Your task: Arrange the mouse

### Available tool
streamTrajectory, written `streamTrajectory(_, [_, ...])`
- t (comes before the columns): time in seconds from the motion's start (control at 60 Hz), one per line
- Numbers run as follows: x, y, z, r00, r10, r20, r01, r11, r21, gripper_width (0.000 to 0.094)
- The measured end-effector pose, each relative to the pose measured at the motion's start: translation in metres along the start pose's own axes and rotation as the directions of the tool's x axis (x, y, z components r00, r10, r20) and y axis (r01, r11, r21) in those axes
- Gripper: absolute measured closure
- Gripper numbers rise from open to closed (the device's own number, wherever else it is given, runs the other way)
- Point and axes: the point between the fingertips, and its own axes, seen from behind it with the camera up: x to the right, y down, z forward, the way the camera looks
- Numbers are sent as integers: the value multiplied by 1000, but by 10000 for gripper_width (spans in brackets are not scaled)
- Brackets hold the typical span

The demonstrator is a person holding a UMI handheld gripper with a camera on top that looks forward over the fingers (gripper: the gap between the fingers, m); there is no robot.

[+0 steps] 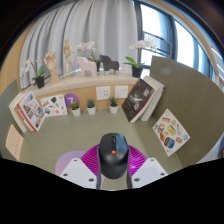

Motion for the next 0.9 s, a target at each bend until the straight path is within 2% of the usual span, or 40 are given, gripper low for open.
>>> streamTrajectory(0.133, [-68,-3,7,997,-53,58,53,999,-1,592])
streamTrajectory(0.433, [-150,129,84,988,-84,133,114,964,-239,590])
streamTrajectory(0.567, [-160,158,90,986,-87,144,125,951,-283,571])
streamTrajectory(0.617, [-159,157,91,986,-82,145,118,956,-267,566])
streamTrajectory(0.817, [-159,160,93,985,-55,162,99,955,-280,415])
streamTrajectory(0.833, [-159,160,92,985,-53,161,98,953,-286,381])
streamTrajectory(0.85, [-158,160,91,987,-52,154,96,952,-291,297])
streamTrajectory(0.9, [-152,153,88,990,-61,126,95,954,-284,128])
